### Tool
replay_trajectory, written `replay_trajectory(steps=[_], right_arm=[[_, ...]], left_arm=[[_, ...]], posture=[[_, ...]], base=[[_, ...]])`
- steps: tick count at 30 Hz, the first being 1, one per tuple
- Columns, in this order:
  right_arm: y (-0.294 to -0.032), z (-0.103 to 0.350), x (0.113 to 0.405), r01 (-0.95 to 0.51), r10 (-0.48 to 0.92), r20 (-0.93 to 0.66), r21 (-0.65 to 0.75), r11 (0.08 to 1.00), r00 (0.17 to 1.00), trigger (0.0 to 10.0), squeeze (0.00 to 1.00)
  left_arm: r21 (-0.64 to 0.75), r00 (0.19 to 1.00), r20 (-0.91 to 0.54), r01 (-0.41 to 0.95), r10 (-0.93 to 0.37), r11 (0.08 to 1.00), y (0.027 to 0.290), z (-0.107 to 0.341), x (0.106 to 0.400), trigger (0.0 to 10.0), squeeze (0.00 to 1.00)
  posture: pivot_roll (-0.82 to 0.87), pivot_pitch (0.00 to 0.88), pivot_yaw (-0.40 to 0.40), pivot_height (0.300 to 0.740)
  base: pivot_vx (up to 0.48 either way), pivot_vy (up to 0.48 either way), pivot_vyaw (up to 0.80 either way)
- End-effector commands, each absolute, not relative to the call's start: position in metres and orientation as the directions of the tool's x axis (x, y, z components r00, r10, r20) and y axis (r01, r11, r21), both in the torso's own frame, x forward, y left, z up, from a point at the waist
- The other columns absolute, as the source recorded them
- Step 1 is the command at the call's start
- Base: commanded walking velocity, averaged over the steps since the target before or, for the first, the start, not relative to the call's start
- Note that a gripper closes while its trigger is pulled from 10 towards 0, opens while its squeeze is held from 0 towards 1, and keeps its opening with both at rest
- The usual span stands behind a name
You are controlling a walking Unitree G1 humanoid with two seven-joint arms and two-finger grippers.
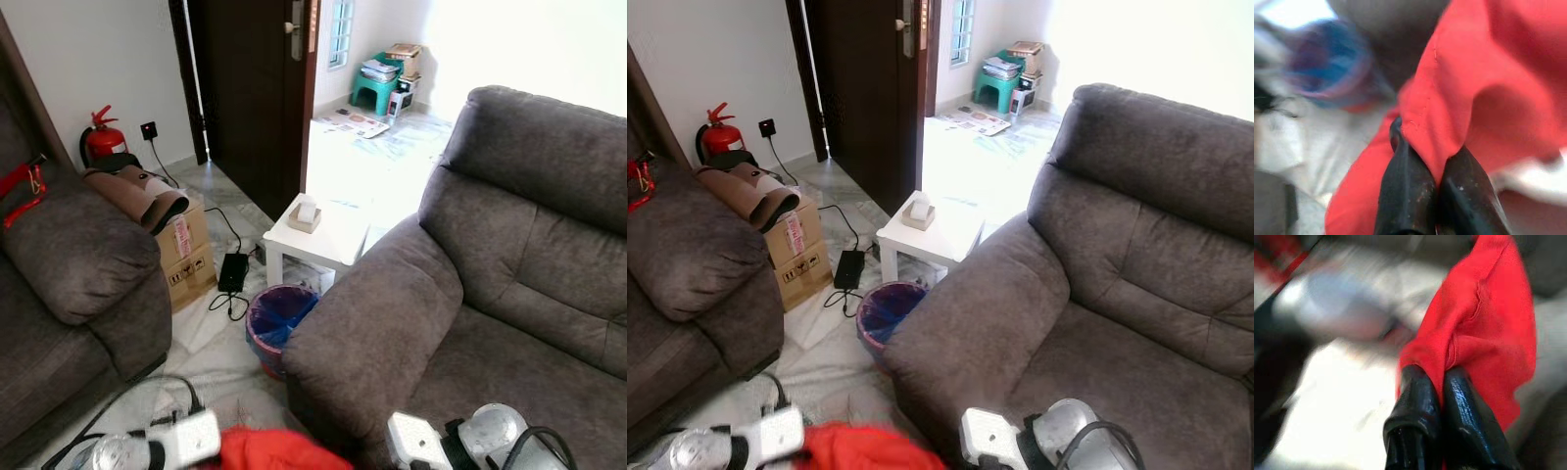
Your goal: Move the pillow to the sofa from floor
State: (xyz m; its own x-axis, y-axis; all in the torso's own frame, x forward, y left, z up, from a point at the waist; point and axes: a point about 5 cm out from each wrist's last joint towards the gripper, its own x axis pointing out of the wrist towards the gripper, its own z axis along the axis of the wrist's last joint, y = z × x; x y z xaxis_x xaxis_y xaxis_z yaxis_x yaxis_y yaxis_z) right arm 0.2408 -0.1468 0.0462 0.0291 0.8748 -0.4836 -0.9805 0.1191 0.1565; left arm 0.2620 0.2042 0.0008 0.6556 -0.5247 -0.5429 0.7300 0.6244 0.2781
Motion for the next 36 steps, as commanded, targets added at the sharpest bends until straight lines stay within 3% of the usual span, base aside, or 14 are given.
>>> replay_trajectory(steps=[1,3,4,7,14,17,20,25,36], right_arm=[[-0.144,0.063,0.256,-0.974,0.913,-0.374,0.089,0.210,0.163,10.0,0.00],[-0.143,0.063,0.258,-0.958,0.913,-0.336,0.084,0.274,0.231,10.0,0.00],[-0.143,0.062,0.260,-0.927,0.895,-0.298,0.072,0.368,0.332,10.0,0.00],[-0.145,0.061,0.267,-0.866,0.845,-0.258,0.052,0.497,0.469,10.0,0.00],[-0.144,0.070,0.287,-0.695,0.701,-0.129,0.093,0.713,0.702,10.0,0.00],[-0.140,0.072,0.295,-0.574,0.584,-0.085,0.115,0.811,0.807,10.0,0.00],[-0.139,0.069,0.296,-0.484,0.499,-0.065,0.166,0.859,0.864,10.0,0.00],[-0.138,0.068,0.294,-0.430,0.447,-0.065,0.183,0.884,0.892,10.0,0.00],[-0.140,0.066,0.296,-0.379,0.399,-0.088,0.182,0.907,0.913,10.0,0.00]], left_arm=[[0.309,0.768,-0.391,0.628,-0.507,0.714,0.200,0.026,0.286,10.0,0.00],[0.272,0.822,-0.310,0.559,-0.478,0.784,0.195,0.032,0.291,10.0,0.00],[0.218,0.877,-0.217,0.472,-0.429,0.854,0.188,0.040,0.296,10.0,0.00],[0.150,0.923,-0.125,0.380,-0.364,0.913,0.180,0.047,0.300,10.0,0.00],[0.018,0.964,-0.012,0.265,-0.265,0.964,0.158,0.059,0.302,10.0,0.00],[0.132,0.960,-0.044,0.281,-0.277,0.951,0.149,0.061,0.298,10.0,0.00],[0.122,0.976,-0.025,0.219,-0.218,0.968,0.152,0.065,0.297,10.0,0.00],[0.096,0.978,0.007,0.208,-0.210,0.973,0.151,0.073,0.294,10.0,0.00],[0.114,0.973,-0.016,0.229,-0.228,0.967,0.145,0.078,0.289,10.0,0.00]], posture=[[0.15,0.000,-0.047,0.740],[0.15,0.005,-0.045,0.740],[0.14,0.020,-0.047,0.740],[0.13,0.028,-0.050,0.740],[0.12,0.031,-0.045,0.740],[0.12,0.033,-0.042,0.740],[0.13,0.030,-0.038,0.740],[0.14,0.024,-0.032,0.740],[0.13,0.012,-0.037,0.740]], base=[[0.000,0.000,0.00],[0.000,0.000,0.00],[0.000,0.000,0.00],[0.000,0.000,0.00],[0.000,0.000,0.00],[0.000,0.000,0.00],[0.000,0.000,0.00],[0.000,0.000,0.00],[0.000,0.000,-0.79]])
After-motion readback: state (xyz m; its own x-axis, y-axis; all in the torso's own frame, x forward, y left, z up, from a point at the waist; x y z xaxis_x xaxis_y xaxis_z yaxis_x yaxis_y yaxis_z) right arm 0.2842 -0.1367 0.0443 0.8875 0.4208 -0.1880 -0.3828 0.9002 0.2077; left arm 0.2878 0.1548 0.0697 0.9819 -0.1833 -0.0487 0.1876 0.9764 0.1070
